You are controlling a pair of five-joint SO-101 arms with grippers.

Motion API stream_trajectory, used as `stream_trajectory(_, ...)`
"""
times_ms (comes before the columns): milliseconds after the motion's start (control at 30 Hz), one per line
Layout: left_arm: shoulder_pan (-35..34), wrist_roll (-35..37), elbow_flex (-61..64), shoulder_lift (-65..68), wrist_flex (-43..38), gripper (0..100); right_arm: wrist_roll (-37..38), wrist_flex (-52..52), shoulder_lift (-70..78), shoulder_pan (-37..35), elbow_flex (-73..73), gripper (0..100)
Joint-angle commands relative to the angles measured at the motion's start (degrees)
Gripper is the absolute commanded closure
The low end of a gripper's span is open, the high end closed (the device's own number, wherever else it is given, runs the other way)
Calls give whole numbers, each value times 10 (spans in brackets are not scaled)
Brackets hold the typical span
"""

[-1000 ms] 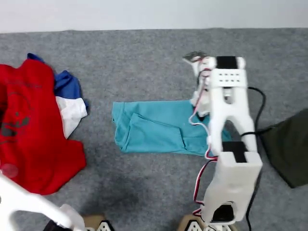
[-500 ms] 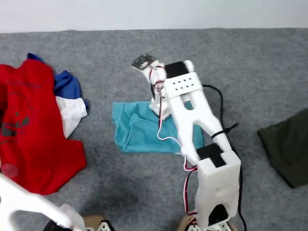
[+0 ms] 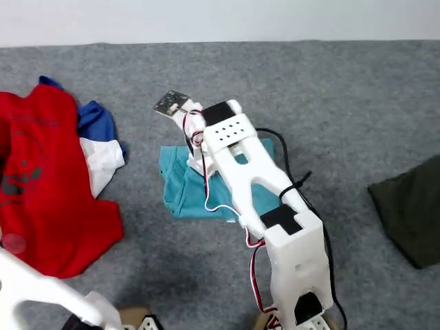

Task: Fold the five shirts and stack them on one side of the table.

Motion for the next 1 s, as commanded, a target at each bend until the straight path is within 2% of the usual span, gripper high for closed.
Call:
stream_trajectory(0,0,0,-3,-18,0,998,-6,-7,6,-13,-74,988)
stream_trajectory(567,0,0,-2,-18,0,998,-8,123,196,-54,-401,988)
stream_trajectory(800,2,0,-2,-18,0,998,-6,163,242,-67,-469,986)
stream_trajectory(867,2,0,-2,-18,0,998,-7,167,244,-69,-476,954)
stream_trajectory(967,3,0,-1,-18,0,998,-8,175,239,-77,-486,838)
